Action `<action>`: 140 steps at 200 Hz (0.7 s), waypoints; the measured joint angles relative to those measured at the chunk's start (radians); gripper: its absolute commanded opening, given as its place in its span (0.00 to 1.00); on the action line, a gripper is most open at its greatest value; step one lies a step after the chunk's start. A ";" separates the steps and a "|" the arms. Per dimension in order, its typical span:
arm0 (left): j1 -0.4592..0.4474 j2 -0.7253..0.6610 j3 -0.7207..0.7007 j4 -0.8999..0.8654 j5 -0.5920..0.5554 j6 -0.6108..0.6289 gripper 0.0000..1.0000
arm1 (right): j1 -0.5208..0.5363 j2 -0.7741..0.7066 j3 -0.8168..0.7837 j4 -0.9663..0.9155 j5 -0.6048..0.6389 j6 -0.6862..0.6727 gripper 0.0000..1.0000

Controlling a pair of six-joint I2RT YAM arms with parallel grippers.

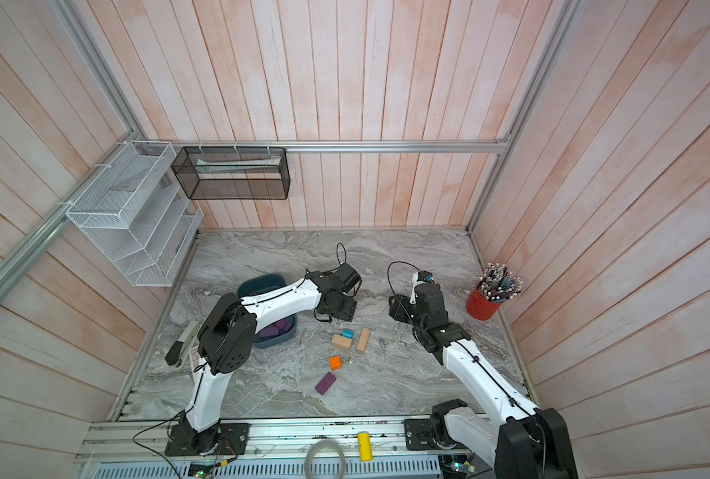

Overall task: Pick purple bricks into the storage bin
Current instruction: Pick up the building block from the center of the board.

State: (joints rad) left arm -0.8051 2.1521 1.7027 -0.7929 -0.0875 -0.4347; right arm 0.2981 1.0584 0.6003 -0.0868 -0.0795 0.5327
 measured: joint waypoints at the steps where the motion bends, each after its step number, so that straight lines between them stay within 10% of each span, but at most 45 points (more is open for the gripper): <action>1: 0.000 0.001 0.000 0.000 0.000 0.000 0.72 | 0.000 0.000 0.000 0.000 -0.002 0.000 0.58; 140: 0.045 0.081 0.053 -0.001 0.001 0.029 0.49 | 0.000 0.065 0.000 0.057 -0.106 -0.053 0.58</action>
State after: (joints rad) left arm -0.7597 2.2333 1.7554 -0.7940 -0.0868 -0.4057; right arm 0.2985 1.1233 0.5999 -0.0296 -0.1860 0.4801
